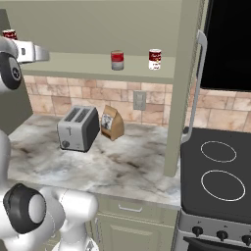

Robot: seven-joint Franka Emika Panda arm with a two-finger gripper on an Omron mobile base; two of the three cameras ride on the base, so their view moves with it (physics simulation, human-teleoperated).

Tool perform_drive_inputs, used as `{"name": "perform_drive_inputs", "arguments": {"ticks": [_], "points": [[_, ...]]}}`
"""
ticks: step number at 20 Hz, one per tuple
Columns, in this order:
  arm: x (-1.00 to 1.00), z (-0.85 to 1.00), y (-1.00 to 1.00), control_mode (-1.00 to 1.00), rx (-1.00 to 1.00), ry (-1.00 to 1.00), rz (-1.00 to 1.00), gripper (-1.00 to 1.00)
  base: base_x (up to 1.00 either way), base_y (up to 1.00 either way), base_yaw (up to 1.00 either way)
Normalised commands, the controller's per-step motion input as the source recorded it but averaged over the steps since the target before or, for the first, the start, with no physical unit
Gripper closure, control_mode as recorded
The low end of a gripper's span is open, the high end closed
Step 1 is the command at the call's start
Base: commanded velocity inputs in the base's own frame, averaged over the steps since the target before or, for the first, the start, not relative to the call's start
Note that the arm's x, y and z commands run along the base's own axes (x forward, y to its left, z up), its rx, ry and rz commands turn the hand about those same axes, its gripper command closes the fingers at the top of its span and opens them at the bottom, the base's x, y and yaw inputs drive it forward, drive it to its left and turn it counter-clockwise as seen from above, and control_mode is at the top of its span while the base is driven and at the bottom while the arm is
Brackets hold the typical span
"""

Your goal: Stack two cans on top of the other two cans in the cabinet.

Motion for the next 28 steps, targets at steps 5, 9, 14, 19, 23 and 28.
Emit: {"name": "perform_drive_inputs", "arguments": {"ticks": [5, 9, 14, 19, 23, 28], "points": [[-0.19, 0.0, -0.46, -1.0, 0.0, 0.0, -0.15, -1.0, 0.0, 0.0, 0.0], [-0.14, 0.0, -0.44, -1.0, 0.0, 0.02, -0.12, -1.0, 0.0, 0.0, 0.0], [-0.08, 0.0, -0.39, -1.0, 0.0, 0.0, -0.08, -1.0, 0.0, 0.0, 0.0], [-0.05, 0.0, -0.35, -1.0, 0.02, 0.0, -0.02, -1.0, 0.0, 0.0, 0.0], [-0.07, 0.0, -0.35, -1.0, 0.04, 0.0, -0.01, -1.0, 0.0, 0.0, 0.0], [-0.03, 0.0, -0.38, -1.0, 0.04, 0.0, 0.0, -1.0, 0.0, 0.0, 0.0]]}}
